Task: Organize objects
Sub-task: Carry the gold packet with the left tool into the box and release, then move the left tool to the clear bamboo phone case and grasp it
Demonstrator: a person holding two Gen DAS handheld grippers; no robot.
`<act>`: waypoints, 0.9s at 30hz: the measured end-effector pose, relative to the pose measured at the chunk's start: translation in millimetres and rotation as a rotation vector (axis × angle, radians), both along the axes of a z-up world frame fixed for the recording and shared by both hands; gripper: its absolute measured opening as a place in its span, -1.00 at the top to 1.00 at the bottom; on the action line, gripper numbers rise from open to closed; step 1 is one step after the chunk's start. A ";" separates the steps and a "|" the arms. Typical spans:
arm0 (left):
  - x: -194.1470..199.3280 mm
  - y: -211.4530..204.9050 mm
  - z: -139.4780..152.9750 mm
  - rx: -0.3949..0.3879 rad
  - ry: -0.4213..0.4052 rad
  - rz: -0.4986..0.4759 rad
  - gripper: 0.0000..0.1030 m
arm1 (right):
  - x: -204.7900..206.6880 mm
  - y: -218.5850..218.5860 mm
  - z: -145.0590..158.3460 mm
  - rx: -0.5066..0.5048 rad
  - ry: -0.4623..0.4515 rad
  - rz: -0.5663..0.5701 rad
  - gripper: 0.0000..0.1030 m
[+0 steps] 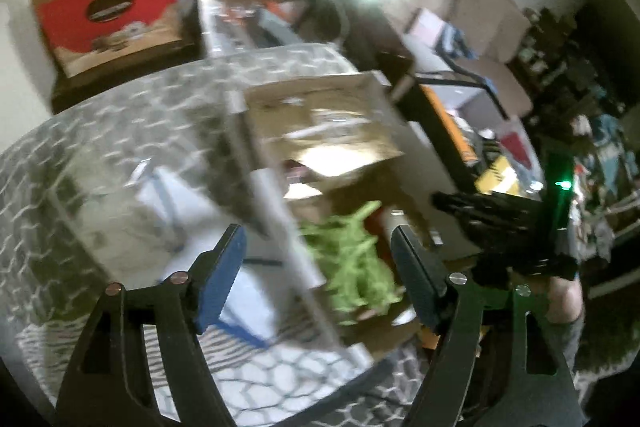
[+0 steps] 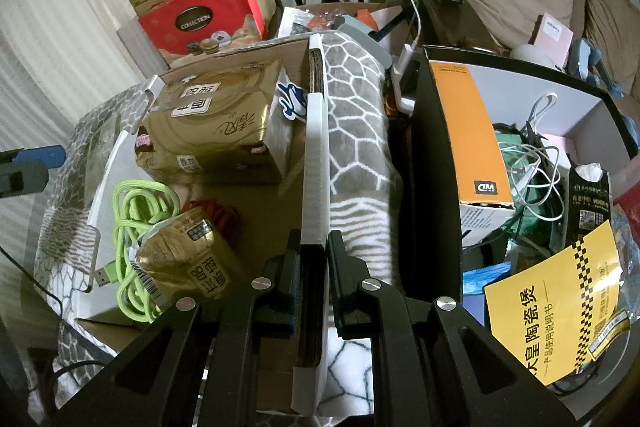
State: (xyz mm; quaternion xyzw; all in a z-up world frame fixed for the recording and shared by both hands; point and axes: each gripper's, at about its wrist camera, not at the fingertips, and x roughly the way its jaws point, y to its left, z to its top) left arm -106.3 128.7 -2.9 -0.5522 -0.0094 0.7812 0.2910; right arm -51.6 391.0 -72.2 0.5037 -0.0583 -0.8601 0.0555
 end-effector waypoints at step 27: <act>-78.2 -166.9 -75.2 -0.055 -0.110 0.479 -0.44 | -0.8 -5.1 -0.8 0.028 0.005 0.002 0.78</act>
